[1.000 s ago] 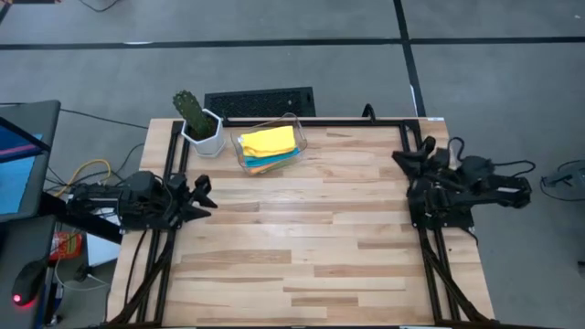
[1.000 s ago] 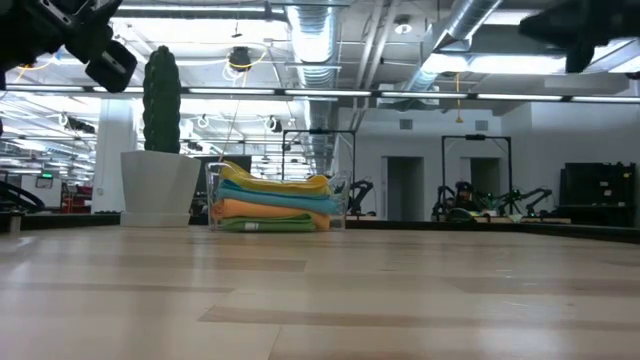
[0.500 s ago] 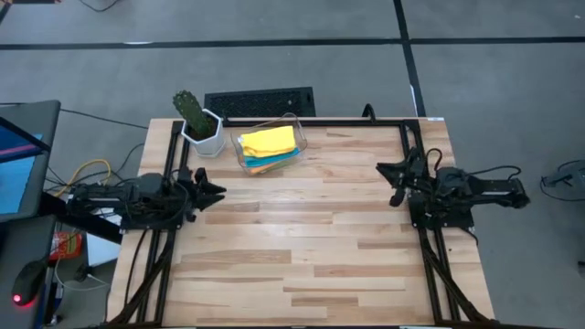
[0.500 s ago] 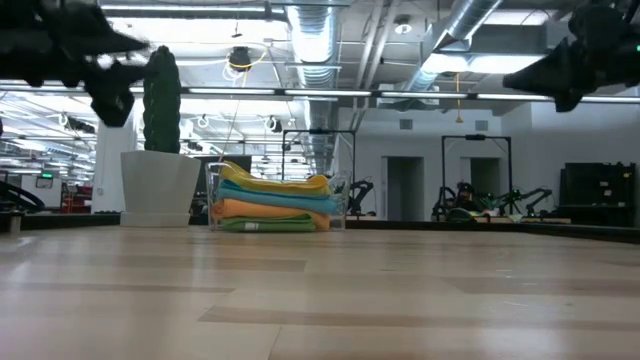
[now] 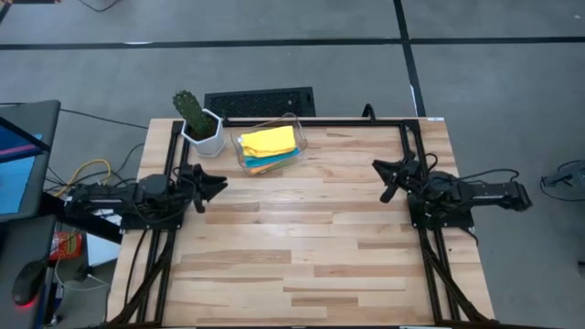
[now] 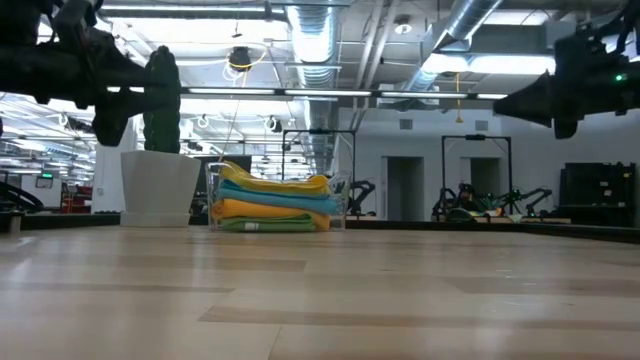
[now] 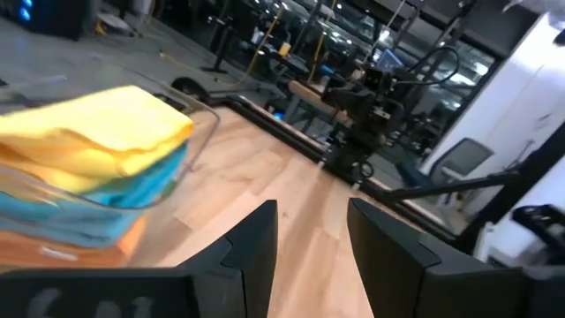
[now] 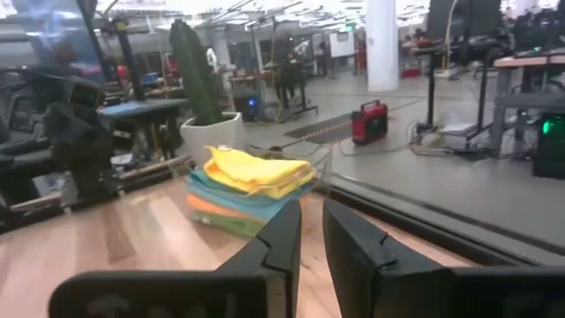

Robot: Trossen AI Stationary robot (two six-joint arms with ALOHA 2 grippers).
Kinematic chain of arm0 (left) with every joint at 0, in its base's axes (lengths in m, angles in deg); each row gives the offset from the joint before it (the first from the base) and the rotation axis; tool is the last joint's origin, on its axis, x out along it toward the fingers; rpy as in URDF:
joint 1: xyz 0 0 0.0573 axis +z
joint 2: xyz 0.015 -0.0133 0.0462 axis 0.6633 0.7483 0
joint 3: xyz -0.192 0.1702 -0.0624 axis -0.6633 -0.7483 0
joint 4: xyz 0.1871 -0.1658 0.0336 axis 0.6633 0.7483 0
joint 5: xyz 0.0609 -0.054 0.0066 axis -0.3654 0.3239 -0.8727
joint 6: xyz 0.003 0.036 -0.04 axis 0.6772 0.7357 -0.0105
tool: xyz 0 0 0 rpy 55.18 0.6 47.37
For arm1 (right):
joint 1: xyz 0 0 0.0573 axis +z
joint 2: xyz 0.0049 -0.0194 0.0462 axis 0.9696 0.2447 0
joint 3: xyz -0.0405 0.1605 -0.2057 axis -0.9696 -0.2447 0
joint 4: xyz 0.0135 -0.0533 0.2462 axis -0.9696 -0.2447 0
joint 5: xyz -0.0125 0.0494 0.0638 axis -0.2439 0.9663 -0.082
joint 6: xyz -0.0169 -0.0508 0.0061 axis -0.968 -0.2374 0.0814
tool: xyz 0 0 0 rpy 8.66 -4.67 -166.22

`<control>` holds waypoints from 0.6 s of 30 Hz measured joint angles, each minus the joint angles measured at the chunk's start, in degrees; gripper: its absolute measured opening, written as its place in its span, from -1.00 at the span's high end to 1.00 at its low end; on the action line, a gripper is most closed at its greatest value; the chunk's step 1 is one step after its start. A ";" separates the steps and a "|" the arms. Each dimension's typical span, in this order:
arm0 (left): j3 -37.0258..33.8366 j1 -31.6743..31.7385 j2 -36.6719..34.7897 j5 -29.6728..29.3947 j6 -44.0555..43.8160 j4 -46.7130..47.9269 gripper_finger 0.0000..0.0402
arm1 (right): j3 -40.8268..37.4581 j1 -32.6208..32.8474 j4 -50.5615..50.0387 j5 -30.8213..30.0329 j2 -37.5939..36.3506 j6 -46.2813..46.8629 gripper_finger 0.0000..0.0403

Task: Fold microfiber towels
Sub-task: Return to Home Position

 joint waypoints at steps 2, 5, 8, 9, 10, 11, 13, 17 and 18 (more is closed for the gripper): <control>0.00 0.39 0.04 -0.35 1.75 0.00 0.34 | 0.00 -0.77 0.04 0.06 -0.03 -0.07 0.63; 0.00 0.52 0.04 -0.28 4.66 0.00 0.34 | 0.00 -1.70 0.02 0.04 -0.02 -0.09 0.63; -0.02 0.49 0.04 0.13 7.87 0.04 0.34 | 0.00 -2.08 0.00 0.04 -0.03 -0.09 0.63; -0.02 0.49 0.04 0.16 8.63 0.07 0.34 | 0.00 -2.08 0.00 0.04 -0.02 -0.09 0.63; -0.02 0.49 0.04 0.14 9.08 0.07 0.34 | 0.00 -2.08 0.00 0.06 -0.01 -0.09 0.63; -0.02 0.49 0.04 0.14 9.59 0.08 0.34 | 0.00 -2.08 0.00 0.08 -0.01 -0.10 0.63; -0.02 0.49 0.04 0.14 10.03 0.09 0.34 | 0.00 -2.08 0.00 0.15 -0.01 -0.12 0.63; -0.02 0.49 0.04 0.14 9.86 0.11 0.34 | 0.00 -2.08 -0.03 0.17 -0.01 -0.15 0.63; -0.02 0.49 0.04 0.14 9.87 0.13 0.34 | 0.00 -2.08 -0.03 0.15 -0.01 -0.15 0.63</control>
